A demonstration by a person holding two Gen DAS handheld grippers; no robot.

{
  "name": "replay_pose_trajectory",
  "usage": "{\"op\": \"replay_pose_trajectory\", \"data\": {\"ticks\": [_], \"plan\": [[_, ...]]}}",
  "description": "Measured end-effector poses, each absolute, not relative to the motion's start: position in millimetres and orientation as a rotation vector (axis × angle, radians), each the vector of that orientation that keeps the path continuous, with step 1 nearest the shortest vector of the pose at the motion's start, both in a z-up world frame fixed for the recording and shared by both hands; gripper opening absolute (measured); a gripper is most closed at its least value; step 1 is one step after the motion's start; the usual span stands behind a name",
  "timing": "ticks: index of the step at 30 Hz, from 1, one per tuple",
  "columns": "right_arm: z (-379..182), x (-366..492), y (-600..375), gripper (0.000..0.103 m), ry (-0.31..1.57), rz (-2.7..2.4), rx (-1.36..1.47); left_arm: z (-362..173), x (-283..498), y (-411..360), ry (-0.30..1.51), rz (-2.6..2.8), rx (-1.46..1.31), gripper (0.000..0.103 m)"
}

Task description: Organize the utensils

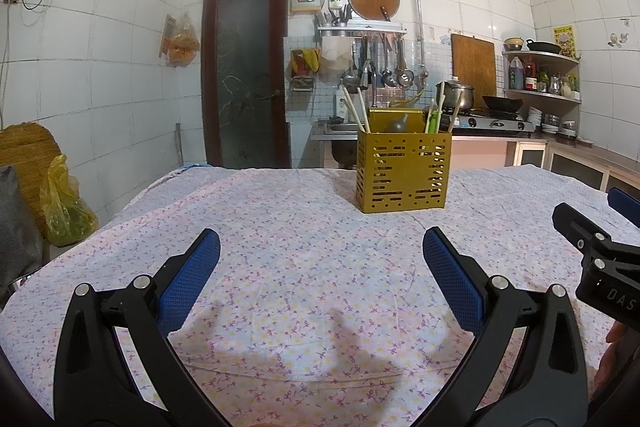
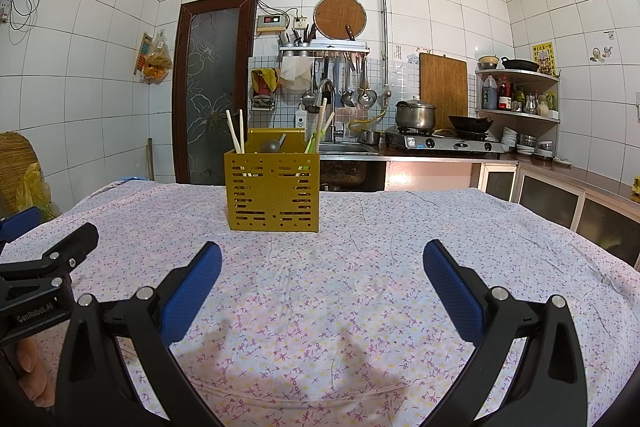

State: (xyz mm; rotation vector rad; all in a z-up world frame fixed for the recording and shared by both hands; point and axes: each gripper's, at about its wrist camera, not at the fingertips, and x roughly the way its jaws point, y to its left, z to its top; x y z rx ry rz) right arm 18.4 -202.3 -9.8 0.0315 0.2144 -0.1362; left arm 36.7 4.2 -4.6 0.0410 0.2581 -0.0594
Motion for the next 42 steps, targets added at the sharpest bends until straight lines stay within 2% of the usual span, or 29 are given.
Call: {"op": "replay_pose_trajectory", "data": {"ticks": [42], "plan": [[-11.7, 17.8, -202.9, 0.098, 0.214, -0.136, 0.032, -2.6, 30.2, 0.1, 0.247, -0.051, 0.049, 0.098]]}}
